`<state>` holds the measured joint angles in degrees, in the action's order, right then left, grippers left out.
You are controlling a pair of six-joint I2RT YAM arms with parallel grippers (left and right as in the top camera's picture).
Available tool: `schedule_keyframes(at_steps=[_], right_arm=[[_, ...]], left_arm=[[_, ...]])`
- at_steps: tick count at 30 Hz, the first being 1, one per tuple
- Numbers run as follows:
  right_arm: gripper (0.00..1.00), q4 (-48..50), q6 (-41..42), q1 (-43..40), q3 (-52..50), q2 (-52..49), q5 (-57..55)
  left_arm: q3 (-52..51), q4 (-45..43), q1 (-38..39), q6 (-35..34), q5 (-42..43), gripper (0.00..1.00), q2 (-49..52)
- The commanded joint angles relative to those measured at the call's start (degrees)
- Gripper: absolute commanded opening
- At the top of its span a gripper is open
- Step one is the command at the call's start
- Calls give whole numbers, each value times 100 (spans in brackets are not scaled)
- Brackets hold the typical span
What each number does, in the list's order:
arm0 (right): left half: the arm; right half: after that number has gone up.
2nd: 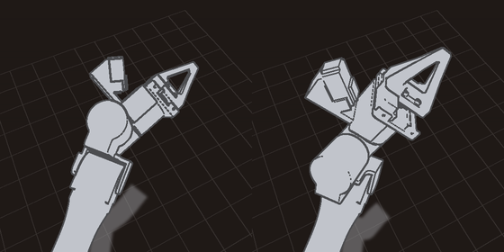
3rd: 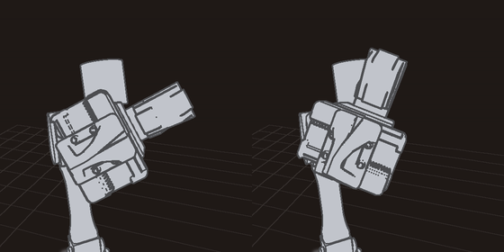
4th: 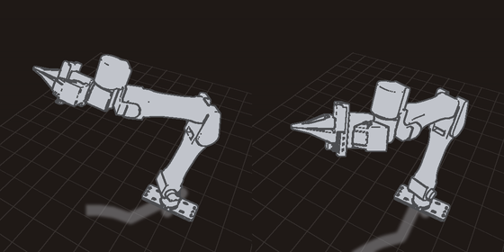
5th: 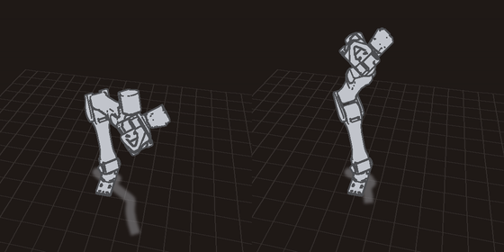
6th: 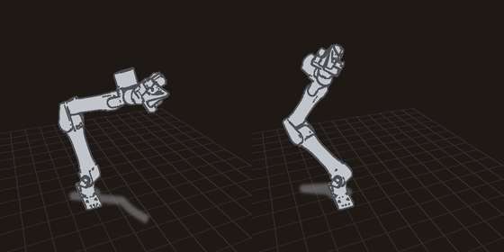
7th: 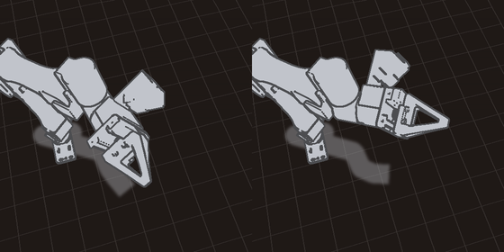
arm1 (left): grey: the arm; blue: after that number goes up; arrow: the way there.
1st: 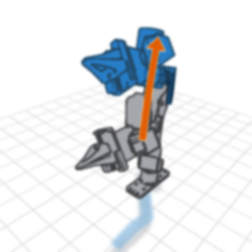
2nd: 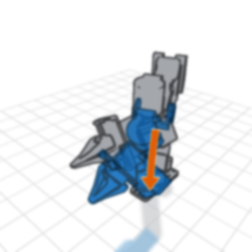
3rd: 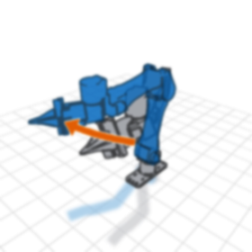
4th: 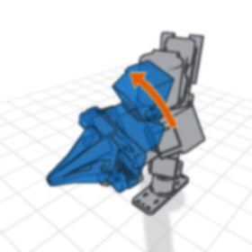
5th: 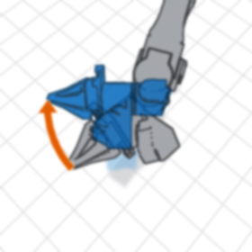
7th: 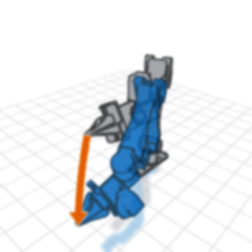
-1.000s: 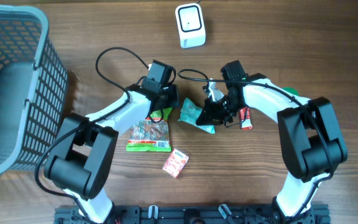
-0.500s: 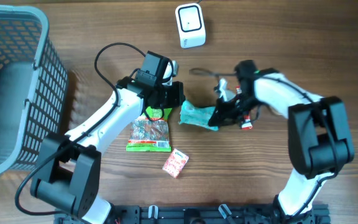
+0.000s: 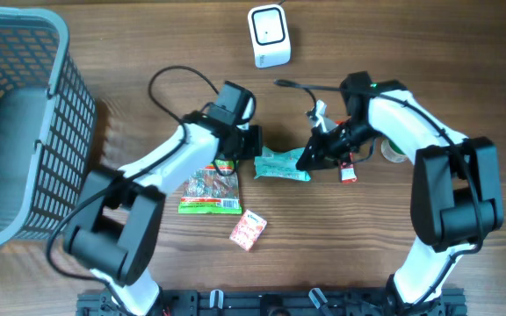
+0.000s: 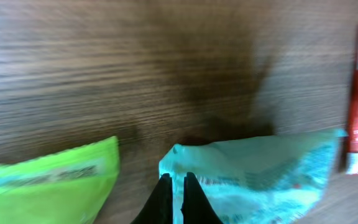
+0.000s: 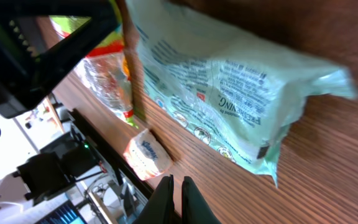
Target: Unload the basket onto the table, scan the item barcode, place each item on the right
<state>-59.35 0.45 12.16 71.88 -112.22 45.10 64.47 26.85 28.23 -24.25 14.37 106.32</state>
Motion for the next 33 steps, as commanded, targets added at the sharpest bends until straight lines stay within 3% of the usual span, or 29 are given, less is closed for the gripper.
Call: schedule_keyframes(at_steps=[1,6,13,21,25,29,33], right_arm=[[7,210,332,240,-179,59,-74],[7,385,723,448,-188,59,-706],[7,535,514,444,-177,59,-693],[5,953,323,212,-170,59,529],[4,1292,629,9,-184,59,562],[4,1528,964,-20,-236,59,472],[4,1987,1248,-13,-525,57,476]], left_arm=[[-39,17,59,-96,-223,4,247],[-39,415,131,-190,323,4,245],[-31,1029,365,-166,619,4,184],[177,850,-4,-170,619,4,-778],[175,835,-66,-138,684,4,-680],[175,632,-66,350,1473,4,-389],[175,514,-81,459,1615,4,-133]])
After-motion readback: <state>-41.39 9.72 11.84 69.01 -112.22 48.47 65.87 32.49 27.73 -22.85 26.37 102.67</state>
